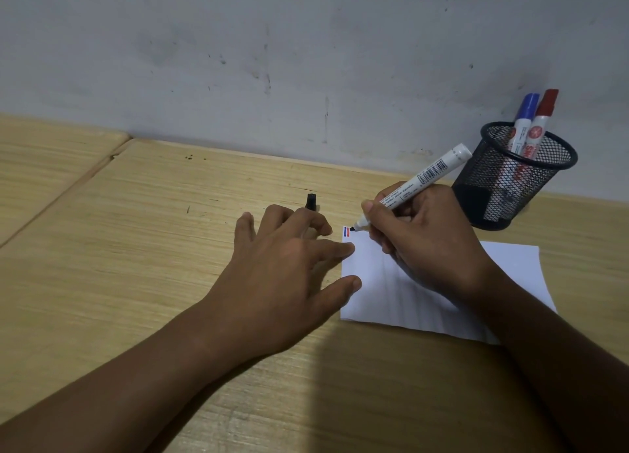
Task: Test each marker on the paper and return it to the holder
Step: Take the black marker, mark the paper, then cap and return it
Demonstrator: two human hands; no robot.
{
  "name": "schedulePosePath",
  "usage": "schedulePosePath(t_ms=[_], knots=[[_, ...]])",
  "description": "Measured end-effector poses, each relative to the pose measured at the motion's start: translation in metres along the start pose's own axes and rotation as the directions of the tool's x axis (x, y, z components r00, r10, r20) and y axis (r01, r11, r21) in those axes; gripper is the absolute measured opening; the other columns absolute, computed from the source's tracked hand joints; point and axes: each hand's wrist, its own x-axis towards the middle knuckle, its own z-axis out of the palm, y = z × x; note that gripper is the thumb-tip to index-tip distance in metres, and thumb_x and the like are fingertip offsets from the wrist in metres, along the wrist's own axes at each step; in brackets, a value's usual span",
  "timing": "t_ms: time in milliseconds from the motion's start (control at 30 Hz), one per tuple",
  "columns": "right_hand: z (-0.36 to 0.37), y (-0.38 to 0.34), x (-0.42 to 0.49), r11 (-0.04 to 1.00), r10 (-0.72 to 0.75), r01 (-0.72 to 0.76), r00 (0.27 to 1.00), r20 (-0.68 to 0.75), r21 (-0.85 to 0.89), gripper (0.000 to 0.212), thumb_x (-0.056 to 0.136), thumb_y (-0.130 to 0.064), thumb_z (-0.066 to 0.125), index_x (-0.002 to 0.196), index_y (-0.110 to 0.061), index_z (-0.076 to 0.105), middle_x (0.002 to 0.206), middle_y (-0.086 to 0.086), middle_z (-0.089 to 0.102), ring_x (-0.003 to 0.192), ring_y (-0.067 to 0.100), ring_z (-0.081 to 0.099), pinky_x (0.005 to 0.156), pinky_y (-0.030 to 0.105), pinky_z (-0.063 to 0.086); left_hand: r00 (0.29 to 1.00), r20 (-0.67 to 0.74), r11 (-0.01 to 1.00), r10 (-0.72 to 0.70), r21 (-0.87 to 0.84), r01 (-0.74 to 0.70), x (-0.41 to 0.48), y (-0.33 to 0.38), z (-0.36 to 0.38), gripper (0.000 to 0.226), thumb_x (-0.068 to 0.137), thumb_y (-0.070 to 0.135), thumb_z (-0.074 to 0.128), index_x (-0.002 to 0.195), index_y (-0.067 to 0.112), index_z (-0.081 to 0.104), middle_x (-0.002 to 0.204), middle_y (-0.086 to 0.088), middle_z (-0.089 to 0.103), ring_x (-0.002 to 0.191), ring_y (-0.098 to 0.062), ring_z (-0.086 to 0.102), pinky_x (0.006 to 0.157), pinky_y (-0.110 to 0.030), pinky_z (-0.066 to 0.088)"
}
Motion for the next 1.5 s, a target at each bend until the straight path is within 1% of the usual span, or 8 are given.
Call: schedulePosePath(t_ms=[433,667,833,933,1067,1167,1267,1500], knots=[[-0.001,0.002,0.000,0.999,-0.030,0.030,0.999,0.032,-0.020,0.022,0.093,-0.022,0.066,0.074,-0.012,0.069,0.062,-0.003,0.067,0.060,0.008,0.068,0.059,0.020,0.058,1.000,-0.007,1.000,0.016,0.006,-0.016,0.001,-0.002,0.002,0.052,0.080,0.071,0.040,0.120,0.046,0.062,0.127,0.013,0.053,0.121,-0.015,0.038,0.101,-0.060,0.033],[-0.006,0.003,0.001,0.966,0.054,-0.052,0.999,0.001,0.254,0.020,0.095,-0.016,0.065,0.084,-0.001,0.069,0.064,0.010,0.067,0.052,0.017,0.057,0.050,0.030,0.047,1.000,-0.018,0.999,-0.005,-0.041,0.005,0.001,-0.002,0.000,0.048,0.073,0.073,0.046,0.108,0.042,0.059,0.115,0.020,0.054,0.112,-0.011,0.042,0.101,-0.055,0.034],[-0.023,-0.023,-0.003,0.893,0.044,0.035,0.985,-0.166,0.448,0.024,0.094,-0.010,0.065,0.090,0.013,0.065,0.065,0.015,0.064,0.048,0.017,0.053,0.044,0.028,0.043,0.989,-0.057,0.959,-0.134,-0.259,0.115,-0.002,0.003,-0.007,0.069,0.060,0.066,0.074,0.113,0.036,0.043,0.115,0.022,0.048,0.098,0.001,0.040,0.101,-0.043,0.037],[-0.034,-0.038,-0.008,0.878,0.050,0.056,0.977,-0.209,0.476,0.023,0.095,-0.008,0.065,0.090,0.014,0.066,0.062,0.012,0.065,0.047,0.016,0.052,0.043,0.026,0.043,0.953,-0.110,0.871,-0.281,-0.446,0.205,0.007,0.004,-0.015,0.079,0.062,0.061,0.079,0.128,0.035,0.042,0.114,0.018,0.053,0.099,-0.006,0.054,0.090,-0.037,0.045],[-0.045,-0.057,-0.022,0.890,0.061,0.043,0.975,-0.212,0.453,0.021,0.094,-0.008,0.065,0.083,0.009,0.067,0.061,0.010,0.064,0.046,0.016,0.052,0.043,0.027,0.042,0.951,-0.023,0.912,-0.308,-0.293,0.288,0.041,-0.009,-0.023,0.054,0.083,0.042,0.070,0.132,0.029,0.052,0.101,0.005,0.063,0.097,-0.021,0.063,0.091,-0.041,0.049],[-0.055,-0.068,-0.035,0.896,0.076,0.027,0.974,-0.212,0.444,0.019,0.094,-0.009,0.066,0.082,0.006,0.067,0.061,0.010,0.065,0.046,0.017,0.052,0.043,0.026,0.042,0.950,0.024,0.916,-0.311,-0.259,0.306,0.054,-0.012,-0.028,0.011,0.083,0.036,0.068,0.094,0.034,0.071,0.082,0.008,0.066,0.090,-0.020,0.067,0.084,-0.038,0.053],[-0.068,-0.077,-0.046,0.896,0.085,0.023,0.971,-0.222,0.443,0.016,0.094,-0.010,0.066,0.082,0.000,0.067,0.062,0.011,0.065,0.047,0.018,0.052,0.043,0.027,0.042,0.947,-0.030,0.875,-0.319,-0.392,0.283,0.052,0.002,-0.041,0.007,0.080,0.029,0.072,0.074,0.031,0.069,0.077,0.004,0.071,0.077,-0.014,0.067,0.074,-0.030,0.053],[-0.087,-0.111,-0.059,0.853,0.093,0.053,0.964,-0.251,0.519,0.021,0.096,-0.013,0.064,0.086,0.005,0.069,0.065,0.013,0.065,0.044,0.015,0.051,0.040,0.023,0.041,0.991,-0.098,0.632,-0.088,-0.775,-0.021,0.023,0.071,-0.102,0.015,0.092,0.019,0.066,0.105,0.019,0.074,0.086,0.001,0.075,0.065,-0.008,0.061,0.060,-0.014,0.048]])
